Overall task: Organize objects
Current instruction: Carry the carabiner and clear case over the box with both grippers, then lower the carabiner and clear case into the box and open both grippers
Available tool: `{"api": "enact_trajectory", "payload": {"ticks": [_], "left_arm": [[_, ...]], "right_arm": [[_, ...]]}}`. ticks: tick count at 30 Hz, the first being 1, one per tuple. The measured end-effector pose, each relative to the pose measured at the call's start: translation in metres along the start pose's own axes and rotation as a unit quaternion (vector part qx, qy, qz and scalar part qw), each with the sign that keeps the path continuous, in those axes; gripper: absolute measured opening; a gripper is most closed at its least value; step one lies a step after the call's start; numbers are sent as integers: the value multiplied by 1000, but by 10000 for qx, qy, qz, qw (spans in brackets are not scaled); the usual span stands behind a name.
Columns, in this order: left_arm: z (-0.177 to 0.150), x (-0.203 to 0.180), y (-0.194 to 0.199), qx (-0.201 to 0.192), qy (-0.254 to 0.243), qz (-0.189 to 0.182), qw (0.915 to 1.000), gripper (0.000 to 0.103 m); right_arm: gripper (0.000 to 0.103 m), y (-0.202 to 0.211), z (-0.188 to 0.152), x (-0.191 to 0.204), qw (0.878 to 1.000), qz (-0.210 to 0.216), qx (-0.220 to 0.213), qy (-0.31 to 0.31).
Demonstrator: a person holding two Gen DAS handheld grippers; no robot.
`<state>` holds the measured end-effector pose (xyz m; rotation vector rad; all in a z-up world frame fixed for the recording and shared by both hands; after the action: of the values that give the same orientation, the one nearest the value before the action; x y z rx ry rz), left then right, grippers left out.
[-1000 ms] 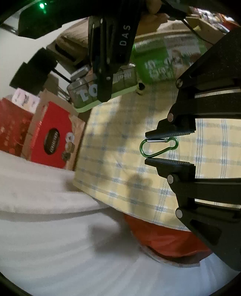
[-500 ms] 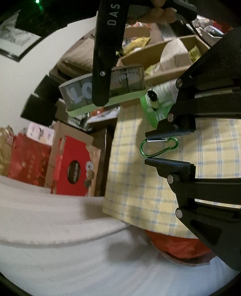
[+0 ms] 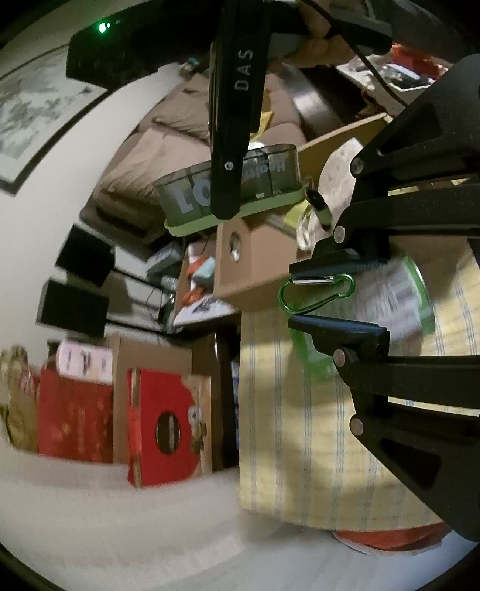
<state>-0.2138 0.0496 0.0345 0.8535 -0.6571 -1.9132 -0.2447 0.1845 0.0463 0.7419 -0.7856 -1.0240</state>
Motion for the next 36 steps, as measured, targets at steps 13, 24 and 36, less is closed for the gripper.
{"api": "enact_trajectory", "payload": {"ticks": [13,24,36], "left_arm": [[-37,-104,-71,669,-511,-402,9956,20],[-85,-139,-111,1245,-779,-402,9883,20],[-117,-145,-134,1628,-969,-140,9818,20]], "right_arm": [[27,-11,-81,-101,9945,-392,536,-816],[27,-52,-152,-133,9858,-605,1235,-959],[27,-67,-182,-140,9807,-899,1465,-934]]}}
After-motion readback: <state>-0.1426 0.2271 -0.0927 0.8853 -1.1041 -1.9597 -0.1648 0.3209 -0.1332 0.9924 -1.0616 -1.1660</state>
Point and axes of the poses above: each gripper's, at about its wrist camera, not at the fingertips, and y roughly against the way its jaws point, x to its left, z to its top, the point moved 5 cm from there along -y, roughly the way its jaws point, and after that the axes turned 2 degrees about z, right-handed, at the moved point
